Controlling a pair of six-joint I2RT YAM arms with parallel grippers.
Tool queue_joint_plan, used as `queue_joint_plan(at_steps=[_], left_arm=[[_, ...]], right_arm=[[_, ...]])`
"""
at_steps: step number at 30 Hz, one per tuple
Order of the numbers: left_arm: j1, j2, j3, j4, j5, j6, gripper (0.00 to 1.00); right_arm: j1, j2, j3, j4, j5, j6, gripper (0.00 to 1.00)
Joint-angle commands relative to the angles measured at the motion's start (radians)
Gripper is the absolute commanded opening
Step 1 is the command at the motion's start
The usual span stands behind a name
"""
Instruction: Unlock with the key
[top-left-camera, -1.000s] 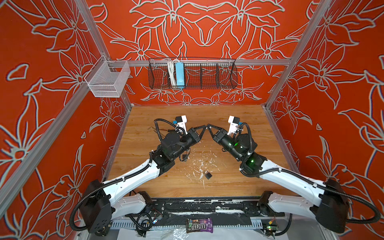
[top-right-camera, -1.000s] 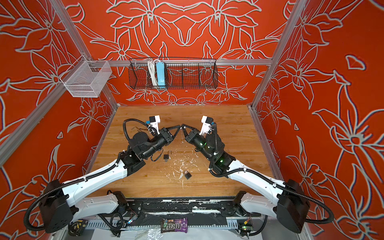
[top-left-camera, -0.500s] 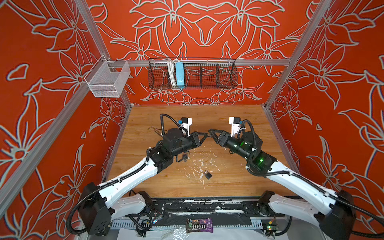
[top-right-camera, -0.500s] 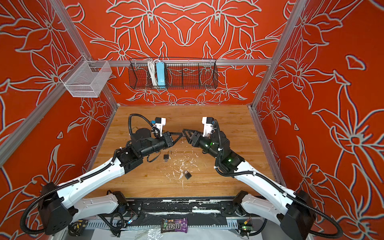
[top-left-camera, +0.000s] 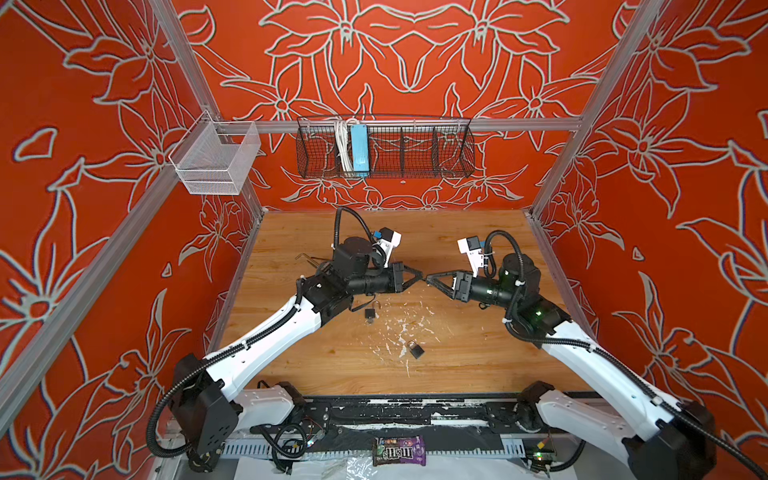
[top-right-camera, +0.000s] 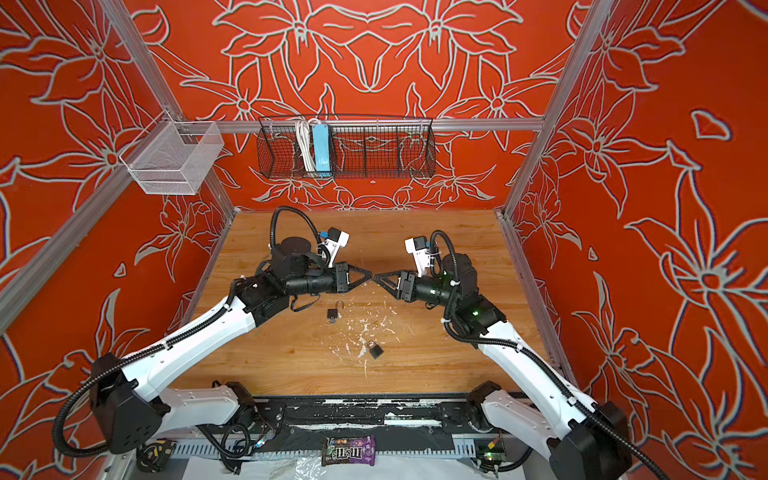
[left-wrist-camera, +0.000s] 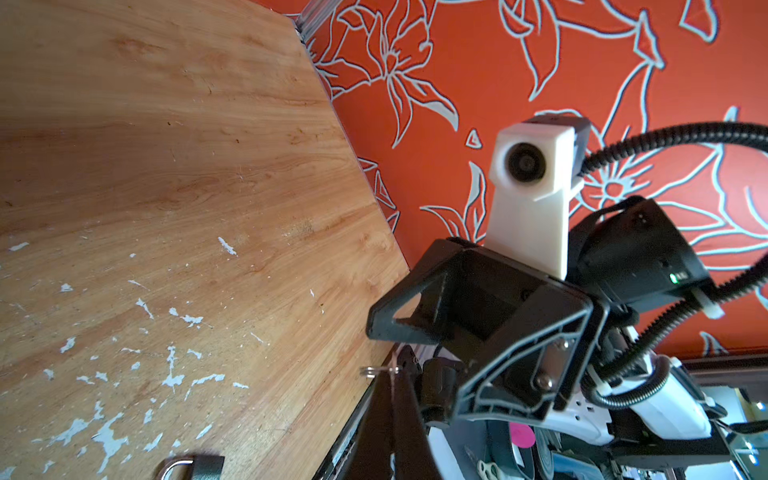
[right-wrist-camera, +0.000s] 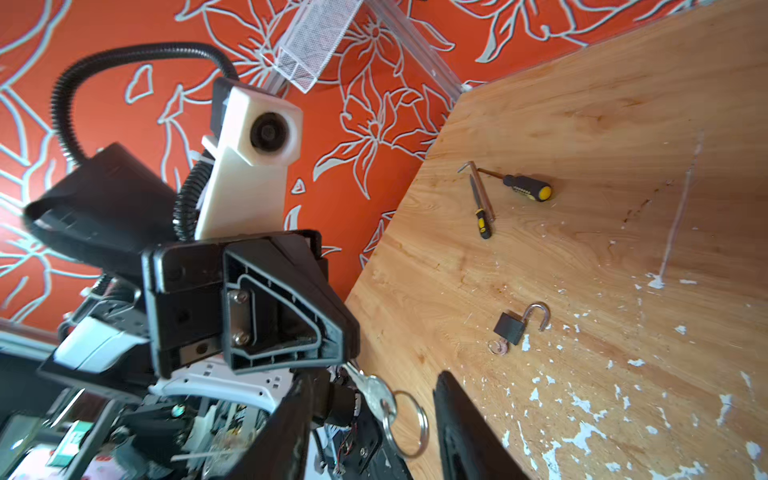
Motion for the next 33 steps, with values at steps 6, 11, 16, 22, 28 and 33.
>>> queue_joint_plan(at_steps=[6,11,16,22,28,33], left_arm=[[0.029,0.032,0.063,-0.073,0.105,0.082,0.00],[0.036,0.047,0.097,-0.106,0.128,0.103,0.00],[0.039,0.056,0.114,-0.116,0.141,0.111,0.00],[0.044,0.064,0.138,-0.146,0.139,0.127,0.00],[0.054,0.063,0.141,-0.155,0.139,0.129,0.00],[0.059,0.064,0.142,-0.156,0.144,0.128,0.00]], right_arm=[[-0.046,0.044,-0.016,0.131,-0.189,0.021,0.43],[-0.048,0.076,-0.011,0.150,-0.223,0.028,0.39],[-0.049,0.091,-0.002,0.155,-0.243,0.028,0.34],[-0.053,0.102,0.000,0.155,-0.263,0.027,0.27],[-0.058,0.102,0.000,0.165,-0.274,0.034,0.23],[-0.065,0.110,-0.001,0.176,-0.285,0.043,0.19]])
